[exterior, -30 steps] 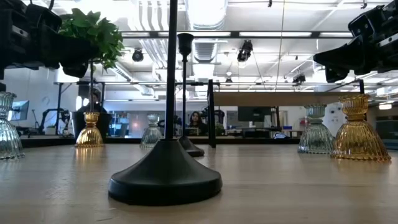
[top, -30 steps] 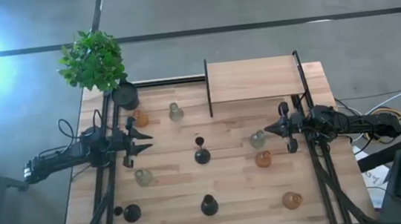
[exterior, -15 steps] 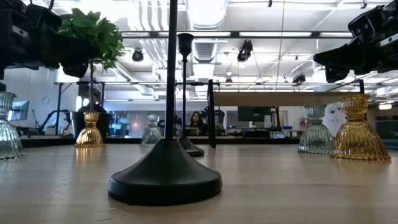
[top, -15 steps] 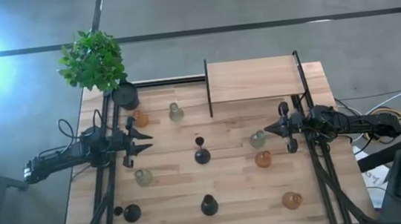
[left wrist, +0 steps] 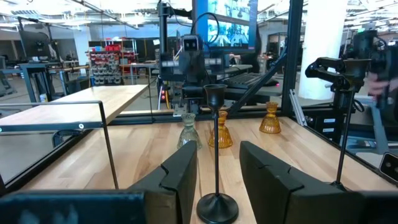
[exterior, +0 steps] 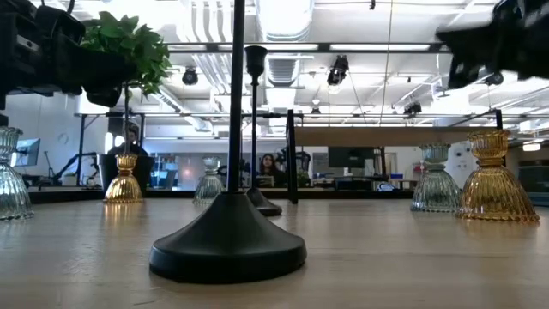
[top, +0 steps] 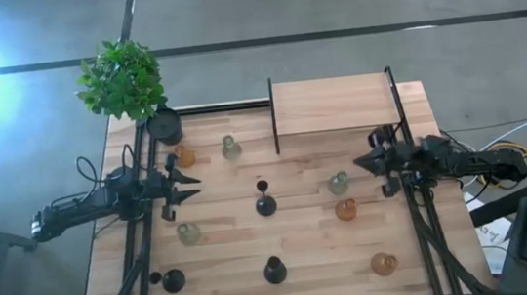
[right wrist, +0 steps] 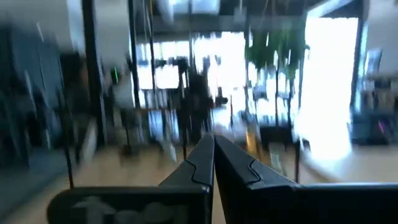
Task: Pick & Place candle stick holders
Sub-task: Put the middle green glass candle holder on the shelf
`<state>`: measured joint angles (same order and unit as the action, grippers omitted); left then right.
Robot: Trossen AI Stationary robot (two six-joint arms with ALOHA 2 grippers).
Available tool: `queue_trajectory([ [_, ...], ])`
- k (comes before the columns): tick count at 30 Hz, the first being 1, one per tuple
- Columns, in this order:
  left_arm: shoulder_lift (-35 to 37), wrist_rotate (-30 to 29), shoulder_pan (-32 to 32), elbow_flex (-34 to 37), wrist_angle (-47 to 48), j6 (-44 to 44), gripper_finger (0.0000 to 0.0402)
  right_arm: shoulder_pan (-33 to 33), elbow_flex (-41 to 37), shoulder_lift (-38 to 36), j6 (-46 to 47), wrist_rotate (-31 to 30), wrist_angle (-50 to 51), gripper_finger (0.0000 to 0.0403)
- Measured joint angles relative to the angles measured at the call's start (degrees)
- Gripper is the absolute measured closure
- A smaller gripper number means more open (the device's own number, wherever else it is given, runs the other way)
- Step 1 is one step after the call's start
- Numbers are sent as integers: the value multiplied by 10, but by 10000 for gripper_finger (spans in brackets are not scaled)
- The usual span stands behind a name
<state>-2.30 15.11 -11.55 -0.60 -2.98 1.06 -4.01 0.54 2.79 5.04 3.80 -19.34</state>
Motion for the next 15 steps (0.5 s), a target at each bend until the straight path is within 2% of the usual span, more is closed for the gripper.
queue_trajectory([
  [4,0,0,0,0,0,0,275,0,0,0,13,-32,-184,394],
  [11,0,0,0,0,0,0,275,0,11,0,53,-53,-589,394],
  [13,0,0,0,0,0,0,275,0,33,-1,50,-51,-629,394],
  [15,0,0,0,0,0,0,275,0,64,-1,16,-49,-590,394],
])
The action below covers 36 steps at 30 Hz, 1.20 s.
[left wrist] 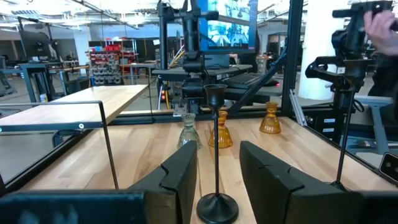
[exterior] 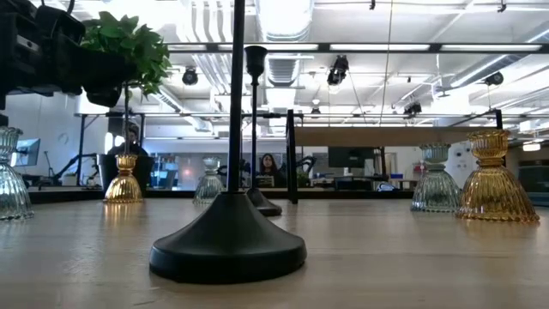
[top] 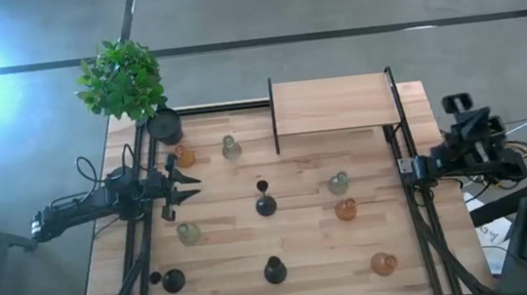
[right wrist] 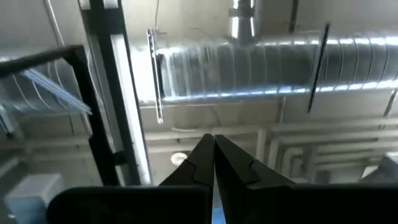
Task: Pick & Place candle stick holders
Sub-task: Put the middle green glass candle holder on the shelf
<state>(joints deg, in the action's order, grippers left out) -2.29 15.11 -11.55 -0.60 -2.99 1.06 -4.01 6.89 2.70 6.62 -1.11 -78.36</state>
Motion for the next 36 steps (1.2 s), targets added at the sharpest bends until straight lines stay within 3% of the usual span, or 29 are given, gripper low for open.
queue_trajectory([
  [3,0,0,0,0,0,0,275,0,70,12,-73,1,190,394],
  [6,0,0,0,0,0,0,275,0,166,45,-77,-61,456,394],
  [11,0,0,0,0,0,0,275,0,308,154,38,-159,838,394],
  [21,0,0,0,0,0,0,275,0,472,406,266,-169,1296,394],
  [26,0,0,0,0,0,0,275,0,520,500,298,-154,1433,384],
  [36,0,0,0,0,0,0,275,0,544,618,300,-104,1439,275],
])
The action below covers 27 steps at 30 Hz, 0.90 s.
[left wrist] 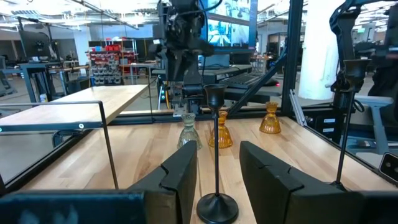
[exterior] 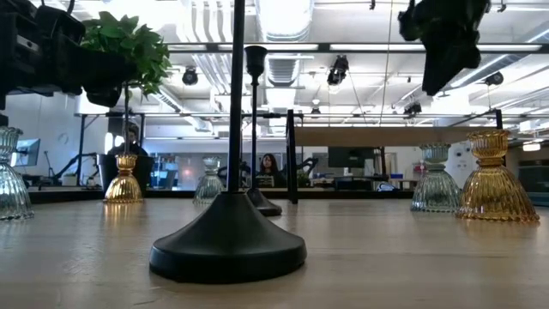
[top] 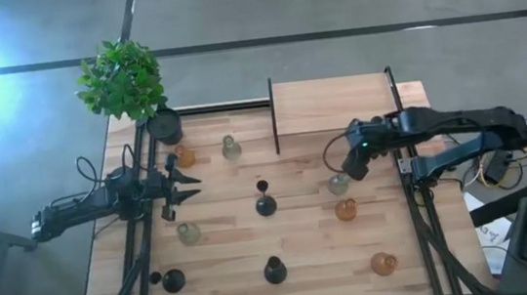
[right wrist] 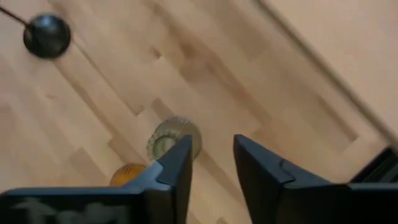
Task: Pick & Place candle stick holders
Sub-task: Put the middle green glass candle holder on the shelf
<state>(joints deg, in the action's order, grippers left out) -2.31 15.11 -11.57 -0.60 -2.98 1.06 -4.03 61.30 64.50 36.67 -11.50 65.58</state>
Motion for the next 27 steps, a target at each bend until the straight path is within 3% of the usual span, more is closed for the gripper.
queue_trajectory([
  [7,0,0,0,0,0,0,275,-2,-21,56,28,16,0,243],
  [18,0,0,0,0,0,0,275,-29,-66,65,127,99,-36,266],
  [27,0,0,0,0,0,0,275,-32,-75,86,144,106,-51,258],
])
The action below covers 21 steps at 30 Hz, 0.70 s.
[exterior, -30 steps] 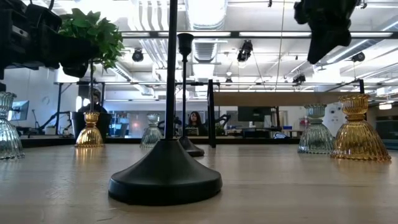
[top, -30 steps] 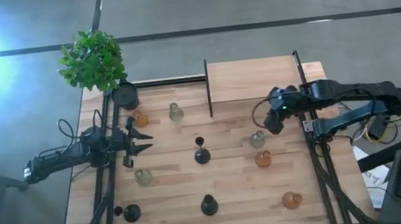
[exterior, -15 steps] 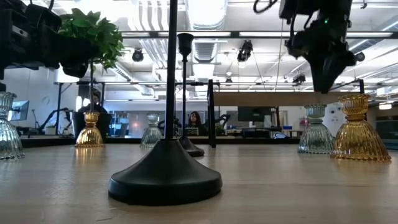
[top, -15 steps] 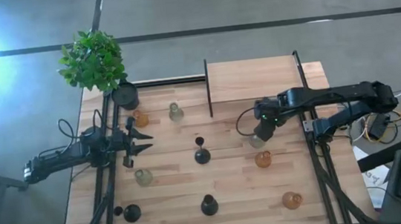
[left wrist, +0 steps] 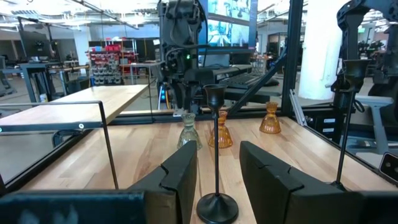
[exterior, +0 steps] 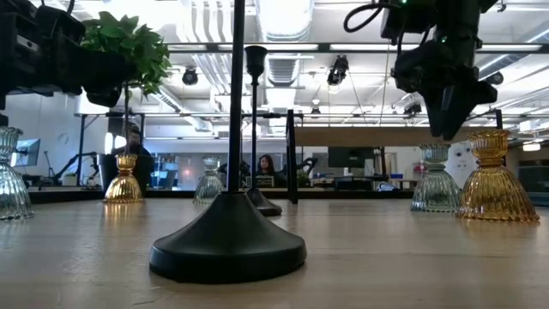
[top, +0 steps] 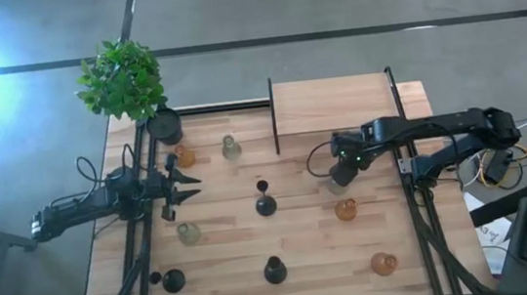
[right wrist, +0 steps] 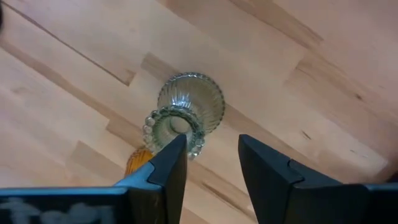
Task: Pick & Place candle stick holders
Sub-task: Put the middle green glass candle holder on the shelf
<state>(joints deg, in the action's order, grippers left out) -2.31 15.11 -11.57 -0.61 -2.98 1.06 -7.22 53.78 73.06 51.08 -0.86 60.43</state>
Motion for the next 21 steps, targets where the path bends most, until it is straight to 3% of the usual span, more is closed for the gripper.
queue_trajectory([
  [10,0,0,0,0,0,0,275,0,0,44,-16,9,-15,246],
  [21,0,0,0,0,0,0,275,0,3,104,-72,15,-29,282],
])
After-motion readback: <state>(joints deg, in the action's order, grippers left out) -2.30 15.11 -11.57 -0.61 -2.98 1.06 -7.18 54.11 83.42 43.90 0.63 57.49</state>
